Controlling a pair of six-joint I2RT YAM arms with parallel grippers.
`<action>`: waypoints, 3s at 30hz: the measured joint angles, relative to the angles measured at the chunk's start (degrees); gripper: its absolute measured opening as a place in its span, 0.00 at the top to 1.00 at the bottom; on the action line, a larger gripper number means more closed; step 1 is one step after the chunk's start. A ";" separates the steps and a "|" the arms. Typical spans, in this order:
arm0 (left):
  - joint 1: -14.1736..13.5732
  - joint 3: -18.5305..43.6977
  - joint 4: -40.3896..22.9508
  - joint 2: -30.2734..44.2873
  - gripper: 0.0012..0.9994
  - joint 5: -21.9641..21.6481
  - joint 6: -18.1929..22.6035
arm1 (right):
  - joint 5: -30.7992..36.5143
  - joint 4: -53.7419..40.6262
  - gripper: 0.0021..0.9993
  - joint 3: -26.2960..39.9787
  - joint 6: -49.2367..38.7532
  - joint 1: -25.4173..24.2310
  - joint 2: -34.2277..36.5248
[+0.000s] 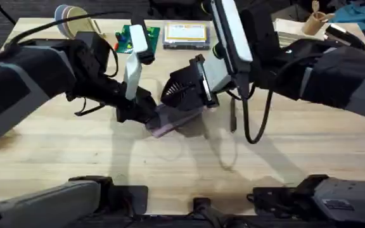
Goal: Unzip the bag, pick up the pens from the table one at a time and place them inside, then zip the bag closed.
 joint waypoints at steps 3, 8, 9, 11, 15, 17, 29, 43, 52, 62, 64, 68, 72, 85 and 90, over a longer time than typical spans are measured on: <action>0.00 0.00 0.00 0.00 0.96 0.00 0.00 | 0.00 -0.02 0.91 0.02 0.35 -0.10 0.00; 0.00 0.00 0.00 0.00 0.96 0.00 0.00 | -0.20 -0.10 0.34 0.02 0.83 -1.08 -0.02; 0.00 0.00 0.00 0.00 0.96 0.00 0.00 | -0.20 -0.29 0.20 0.02 0.84 -1.47 -0.10; 0.00 0.00 0.00 0.00 0.96 0.00 0.00 | -0.22 -1.20 0.02 0.02 0.86 -2.48 -0.59; 0.00 0.00 0.00 0.00 0.96 0.00 0.00 | -0.38 -2.82 0.00 0.02 1.06 -5.07 -2.60; 0.00 0.00 0.00 0.00 0.96 0.00 0.00 | -0.39 -3.48 0.00 0.02 1.07 -6.72 -3.48; 0.00 0.00 0.00 0.00 0.96 0.00 0.00 | 2.87 -7.01 0.00 0.02 5.41 -13.03 -8.57; 0.00 0.00 0.00 0.00 0.96 0.00 0.00 | 14.75 -21.95 0.00 0.04 7.48 -13.03 -9.88; 0.00 0.00 0.00 0.00 0.96 0.00 0.00 | 14.49 -27.49 0.00 0.09 7.58 -13.03 -9.88; 0.00 0.00 0.00 0.00 0.96 0.00 0.00 | 26.47 -20.74 0.00 0.13 31.69 -13.03 -9.86; 0.00 0.00 0.00 0.00 0.96 0.00 0.00 | 28.85 -20.61 0.00 0.13 40.36 -13.05 -9.87; 0.00 0.00 0.00 0.00 0.96 0.00 0.00 | 29.29 -20.78 0.00 0.13 52.28 -13.07 -9.86; 0.00 0.00 0.00 0.00 0.96 0.00 0.00 | 29.27 -20.74 0.00 0.13 58.58 -13.07 -9.88; 0.00 0.00 0.00 0.00 0.96 0.00 0.00 | 29.31 -20.61 0.00 0.11 61.02 -11.56 -9.81; 0.00 0.00 0.00 0.00 0.96 0.00 0.00 | 29.29 -18.35 0.00 0.11 59.40 -8.23 -6.88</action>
